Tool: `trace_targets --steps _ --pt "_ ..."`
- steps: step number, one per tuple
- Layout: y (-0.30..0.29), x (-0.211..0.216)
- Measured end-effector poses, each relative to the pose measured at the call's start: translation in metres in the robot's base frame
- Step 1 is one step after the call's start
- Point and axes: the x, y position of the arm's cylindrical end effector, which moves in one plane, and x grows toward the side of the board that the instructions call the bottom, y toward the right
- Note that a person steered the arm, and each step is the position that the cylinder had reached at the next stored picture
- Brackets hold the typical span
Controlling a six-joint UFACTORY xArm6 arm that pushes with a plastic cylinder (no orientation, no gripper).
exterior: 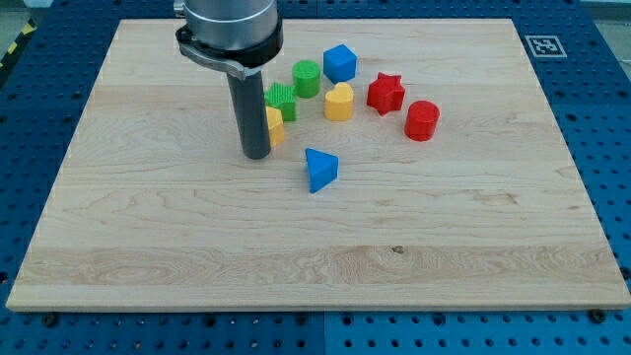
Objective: Push the blue triangle to the red circle
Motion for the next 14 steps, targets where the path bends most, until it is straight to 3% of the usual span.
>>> trace_targets --steps 4,5,9,14 --pt "-0.002 0.003" --pt "-0.001 0.031" --pt "0.120 0.050" --pt "0.087 0.034"
